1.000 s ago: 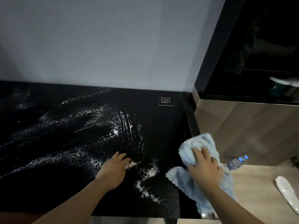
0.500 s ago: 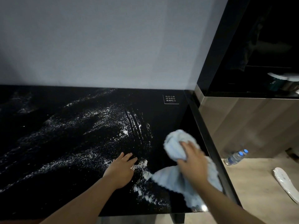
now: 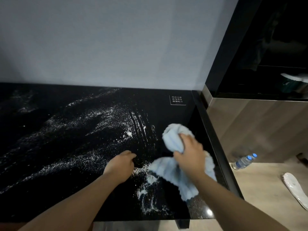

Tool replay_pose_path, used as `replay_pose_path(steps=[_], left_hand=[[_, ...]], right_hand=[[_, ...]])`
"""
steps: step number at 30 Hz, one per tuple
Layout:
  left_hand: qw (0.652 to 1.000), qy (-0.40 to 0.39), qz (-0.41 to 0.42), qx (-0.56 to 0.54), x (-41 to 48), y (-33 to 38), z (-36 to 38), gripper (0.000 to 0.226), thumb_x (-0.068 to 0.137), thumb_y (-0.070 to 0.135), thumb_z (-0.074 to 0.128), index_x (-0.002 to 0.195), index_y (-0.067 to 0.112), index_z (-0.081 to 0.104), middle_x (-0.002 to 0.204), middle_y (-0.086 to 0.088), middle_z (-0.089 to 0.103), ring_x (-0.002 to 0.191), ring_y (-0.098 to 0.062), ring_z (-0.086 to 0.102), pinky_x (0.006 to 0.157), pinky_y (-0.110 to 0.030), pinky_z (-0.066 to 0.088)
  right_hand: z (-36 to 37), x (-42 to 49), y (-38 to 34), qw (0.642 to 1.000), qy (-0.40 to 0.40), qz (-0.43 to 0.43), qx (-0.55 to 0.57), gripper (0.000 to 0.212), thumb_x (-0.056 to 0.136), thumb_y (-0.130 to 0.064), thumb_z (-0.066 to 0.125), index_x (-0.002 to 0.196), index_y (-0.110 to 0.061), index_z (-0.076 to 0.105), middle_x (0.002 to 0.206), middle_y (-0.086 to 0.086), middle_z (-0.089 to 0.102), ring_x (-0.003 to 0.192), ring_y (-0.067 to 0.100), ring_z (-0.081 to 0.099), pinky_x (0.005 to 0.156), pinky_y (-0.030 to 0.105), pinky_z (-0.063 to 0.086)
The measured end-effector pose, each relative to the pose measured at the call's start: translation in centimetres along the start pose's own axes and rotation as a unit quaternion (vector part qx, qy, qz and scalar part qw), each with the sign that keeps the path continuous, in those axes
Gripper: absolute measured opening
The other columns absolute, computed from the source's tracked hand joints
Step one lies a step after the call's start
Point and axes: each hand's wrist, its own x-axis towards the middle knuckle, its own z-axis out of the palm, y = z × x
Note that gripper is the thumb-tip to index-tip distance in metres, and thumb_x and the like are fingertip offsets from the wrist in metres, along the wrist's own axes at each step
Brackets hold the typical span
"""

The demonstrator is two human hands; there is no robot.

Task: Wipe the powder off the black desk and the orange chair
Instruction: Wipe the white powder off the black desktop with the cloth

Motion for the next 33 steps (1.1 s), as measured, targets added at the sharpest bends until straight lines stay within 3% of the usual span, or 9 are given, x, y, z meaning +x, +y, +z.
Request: replay_pose_path(steps=[4, 8, 11, 15, 17, 20, 23, 28, 33], left_hand=[[0.999, -0.004, 0.009, 0.036, 1.0, -1.0, -0.4, 0.048, 0.101, 0.020, 0.032, 0.148, 0.025, 0.029, 0.158, 0.004, 0.017, 0.145, -0.016, 0.017, 0.115, -0.032, 0.028], [0.997, -0.013, 0.025, 0.071, 2.8, -1.5, -0.8, 0.048, 0.101, 0.024, 0.031, 0.149, 0.025, 0.026, 0.158, 0.003, 0.016, 0.147, -0.017, 0.007, 0.118, -0.037, 0.021], [0.995, -0.006, 0.022, 0.097, 4.7, -1.1, -1.3, 0.049, 0.101, 0.026, 0.030, 0.150, 0.024, 0.023, 0.159, 0.001, 0.014, 0.147, -0.019, 0.006, 0.118, -0.039, 0.021], [0.995, -0.001, 0.023, 0.093, 8.1, 1.0, -1.8, 0.050, 0.102, 0.028, 0.028, 0.151, 0.024, 0.018, 0.160, 0.001, 0.009, 0.148, -0.020, 0.000, 0.118, -0.041, 0.018], [0.996, 0.005, 0.021, 0.089, 9.9, 2.0, -1.9, 0.050, 0.103, 0.029, 0.028, 0.151, 0.024, 0.016, 0.160, 0.002, 0.008, 0.148, -0.020, -0.002, 0.119, -0.041, 0.017], [0.995, 0.015, 0.018, 0.100, 12.0, 3.0, -2.2, 0.051, 0.102, 0.029, 0.028, 0.151, 0.025, 0.013, 0.160, 0.003, 0.005, 0.148, -0.018, -0.003, 0.120, -0.039, 0.014], [0.993, 0.027, 0.021, 0.113, 13.9, 3.6, -3.3, 0.051, 0.102, 0.029, 0.027, 0.151, 0.025, 0.012, 0.160, 0.004, 0.004, 0.148, -0.017, -0.004, 0.120, -0.039, 0.012], [0.993, 0.054, -0.043, 0.098, 17.3, 2.6, -5.4, 0.053, 0.102, 0.031, 0.027, 0.152, 0.022, 0.009, 0.160, 0.003, 0.004, 0.148, -0.019, -0.004, 0.119, -0.042, 0.011], [0.994, 0.041, -0.078, 0.069, 20.2, 2.1, -5.8, 0.056, 0.103, 0.033, 0.026, 0.152, 0.017, 0.005, 0.160, -0.001, 0.003, 0.148, -0.017, -0.002, 0.120, -0.039, 0.010]], right_hand=[[-0.1, -0.8, 1.9, 0.982, -0.093, 0.116, -0.117, 0.066, 0.086, -0.037, 0.052, 0.144, -0.036, 0.021, 0.155, -0.003, 0.017, 0.128, 0.029, 0.035, 0.100, 0.045, 0.033], [1.2, -1.4, 1.6, 0.990, -0.090, -0.077, 0.071, 0.054, 0.073, -0.030, 0.056, 0.126, -0.037, 0.052, 0.129, -0.011, 0.054, 0.115, 0.021, 0.051, 0.094, 0.039, 0.041], [0.0, 1.5, 2.0, 0.986, 0.018, -0.018, 0.166, 0.052, 0.067, -0.032, 0.050, 0.119, -0.031, 0.056, 0.118, -0.007, 0.060, 0.105, 0.022, 0.055, 0.090, 0.045, 0.046], [-0.7, 3.5, 2.7, 0.988, -0.063, 0.127, -0.054, 0.067, 0.085, -0.037, 0.053, 0.144, -0.031, 0.022, 0.155, 0.002, 0.015, 0.132, 0.032, 0.028, 0.103, 0.049, 0.029], [0.3, 3.5, 2.1, 0.981, -0.133, 0.074, -0.124, 0.070, 0.088, -0.046, 0.047, 0.146, -0.037, 0.009, 0.159, 0.000, 0.001, 0.136, 0.030, 0.022, 0.105, 0.048, 0.026], [1.3, 5.3, 2.5, 0.986, -0.131, -0.094, -0.035, 0.063, 0.080, -0.035, 0.055, 0.140, -0.041, 0.035, 0.152, -0.008, 0.028, 0.130, 0.024, 0.037, 0.104, 0.042, 0.032], [1.0, 10.3, 3.2, 0.989, -0.072, -0.095, 0.085, 0.061, 0.066, -0.030, 0.056, 0.127, -0.032, 0.055, 0.131, -0.006, 0.055, 0.115, 0.025, 0.052, 0.097, 0.042, 0.041], [-0.2, 21.1, 2.3, 0.992, -0.011, -0.081, 0.096, 0.054, 0.072, -0.020, 0.062, 0.125, -0.026, 0.049, 0.121, -0.001, 0.057, 0.105, 0.031, 0.054, 0.088, 0.049, 0.045], [1.2, 29.7, -1.1, 0.996, -0.026, -0.088, 0.023, 0.067, 0.083, -0.018, 0.058, 0.142, -0.031, 0.030, 0.144, -0.002, 0.039, 0.126, 0.032, 0.037, 0.100, 0.050, 0.032]])
